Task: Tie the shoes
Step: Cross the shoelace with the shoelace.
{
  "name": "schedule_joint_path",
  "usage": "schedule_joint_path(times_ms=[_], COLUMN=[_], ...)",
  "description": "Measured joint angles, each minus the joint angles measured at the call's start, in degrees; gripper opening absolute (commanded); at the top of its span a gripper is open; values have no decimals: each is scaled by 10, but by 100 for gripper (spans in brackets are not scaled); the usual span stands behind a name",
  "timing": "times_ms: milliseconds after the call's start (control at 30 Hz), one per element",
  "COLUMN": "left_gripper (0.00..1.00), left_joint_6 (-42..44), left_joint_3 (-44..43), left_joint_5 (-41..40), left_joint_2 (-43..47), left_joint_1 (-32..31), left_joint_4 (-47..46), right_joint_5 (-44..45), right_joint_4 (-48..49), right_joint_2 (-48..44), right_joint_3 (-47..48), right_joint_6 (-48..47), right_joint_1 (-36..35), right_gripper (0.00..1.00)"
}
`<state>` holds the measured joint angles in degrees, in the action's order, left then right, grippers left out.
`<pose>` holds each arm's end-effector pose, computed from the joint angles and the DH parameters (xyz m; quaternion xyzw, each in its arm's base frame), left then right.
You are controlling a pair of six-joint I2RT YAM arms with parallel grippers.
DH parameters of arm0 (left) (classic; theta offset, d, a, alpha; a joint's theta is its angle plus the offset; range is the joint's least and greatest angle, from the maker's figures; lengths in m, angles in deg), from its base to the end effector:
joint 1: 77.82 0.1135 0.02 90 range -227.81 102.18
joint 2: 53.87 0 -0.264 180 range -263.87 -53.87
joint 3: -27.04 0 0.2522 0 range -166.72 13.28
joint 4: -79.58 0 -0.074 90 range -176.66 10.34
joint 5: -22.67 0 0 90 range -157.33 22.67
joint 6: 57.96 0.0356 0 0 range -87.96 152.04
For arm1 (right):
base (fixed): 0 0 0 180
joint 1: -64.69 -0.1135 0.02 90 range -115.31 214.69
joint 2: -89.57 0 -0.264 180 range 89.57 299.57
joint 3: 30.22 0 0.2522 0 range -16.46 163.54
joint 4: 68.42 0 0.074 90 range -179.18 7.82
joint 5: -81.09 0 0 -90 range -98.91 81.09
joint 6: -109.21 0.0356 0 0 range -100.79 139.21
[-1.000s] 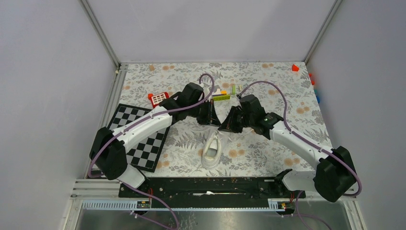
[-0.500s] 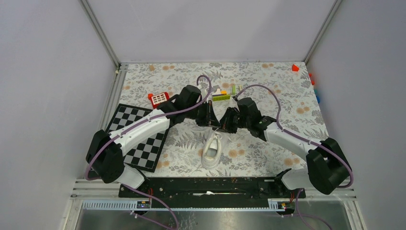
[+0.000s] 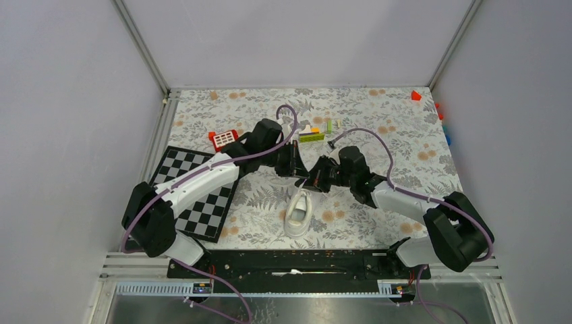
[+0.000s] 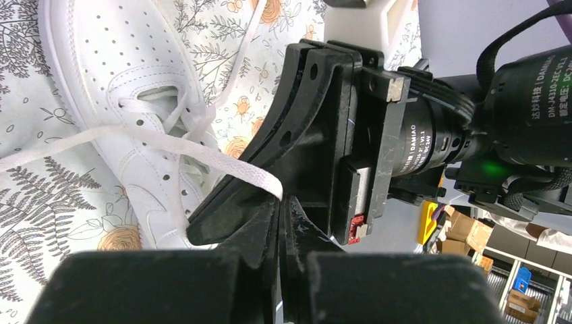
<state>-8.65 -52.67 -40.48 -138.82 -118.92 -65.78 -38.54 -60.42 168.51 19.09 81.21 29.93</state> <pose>0.2374 -0.2284 0.2856 0.1015 0.8808 -0.4287 0.1737 0.2250 0.1776 0.2092 0.0487 0.8111 0.5466 0.2027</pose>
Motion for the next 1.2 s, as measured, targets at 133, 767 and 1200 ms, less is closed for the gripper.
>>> schedule_joint_path(times_ms=[133,767,1200], left_gripper=[0,0,0], left_joint_6=[6,31,38], left_joint_3=[0,-30,-15], left_joint_5=[0,16,3], left_joint_2=[-8,-64,-4], left_joint_1=[3,7,11], left_joint_4=[0,5,23], right_joint_5=[0,19,52], right_joint_4=[16,139,153], right_joint_2=[-1,-19,-61], right_joint_3=[-18,-99,-107], right_joint_6=[10,81,84], right_joint_1=[0,2,2], right_gripper=[0,0,0])
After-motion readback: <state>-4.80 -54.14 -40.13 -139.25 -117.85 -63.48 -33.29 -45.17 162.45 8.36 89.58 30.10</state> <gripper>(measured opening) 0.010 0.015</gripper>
